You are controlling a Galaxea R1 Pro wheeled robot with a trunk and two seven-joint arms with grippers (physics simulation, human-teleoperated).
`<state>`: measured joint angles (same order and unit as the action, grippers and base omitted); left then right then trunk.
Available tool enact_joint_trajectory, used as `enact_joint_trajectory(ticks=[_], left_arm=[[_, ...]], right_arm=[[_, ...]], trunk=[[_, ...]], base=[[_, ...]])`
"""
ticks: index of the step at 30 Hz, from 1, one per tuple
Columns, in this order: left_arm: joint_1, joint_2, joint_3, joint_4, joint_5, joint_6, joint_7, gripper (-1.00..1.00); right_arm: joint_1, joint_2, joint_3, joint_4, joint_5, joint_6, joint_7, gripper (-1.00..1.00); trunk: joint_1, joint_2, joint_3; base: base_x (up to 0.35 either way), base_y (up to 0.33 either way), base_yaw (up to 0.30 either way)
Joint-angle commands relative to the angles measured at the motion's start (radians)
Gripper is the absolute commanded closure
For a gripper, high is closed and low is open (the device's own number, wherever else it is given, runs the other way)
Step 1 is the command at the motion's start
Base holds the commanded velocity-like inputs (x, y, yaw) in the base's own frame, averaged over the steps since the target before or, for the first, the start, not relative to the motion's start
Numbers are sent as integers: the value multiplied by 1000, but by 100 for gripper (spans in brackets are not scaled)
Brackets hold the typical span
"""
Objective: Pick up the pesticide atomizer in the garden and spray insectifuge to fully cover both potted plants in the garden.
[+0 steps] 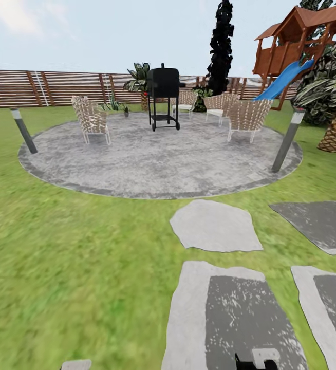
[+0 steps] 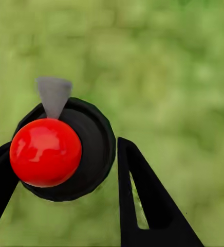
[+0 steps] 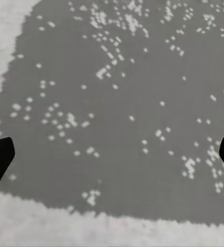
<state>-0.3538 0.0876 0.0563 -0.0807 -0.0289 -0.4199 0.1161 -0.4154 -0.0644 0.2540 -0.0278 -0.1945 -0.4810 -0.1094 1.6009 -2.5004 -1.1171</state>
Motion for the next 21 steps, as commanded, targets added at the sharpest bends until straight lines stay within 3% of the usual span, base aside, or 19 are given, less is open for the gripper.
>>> enact_joint_trajectory(ticks=[1, 15, 21], left_arm=[[-1, 0, 5, 1, -3, -4, 0, 100], [-1, 0, 5, 1, -3, -4, 0, 100], [-1, 0, 5, 1, -3, -4, 0, 100]], right_arm=[[0, 0, 9, 0, -8, -2, -3, -100], [0, 3, 10, 0, -8, -2, -1, -100], [0, 3, 10, 0, -10, -2, -1, -100]], trunk=[[0, 0, -1], [0, 0, -1], [0, 0, -1]], base=[[343, 0, 0], [343, 0, 1], [343, 0, 172]])
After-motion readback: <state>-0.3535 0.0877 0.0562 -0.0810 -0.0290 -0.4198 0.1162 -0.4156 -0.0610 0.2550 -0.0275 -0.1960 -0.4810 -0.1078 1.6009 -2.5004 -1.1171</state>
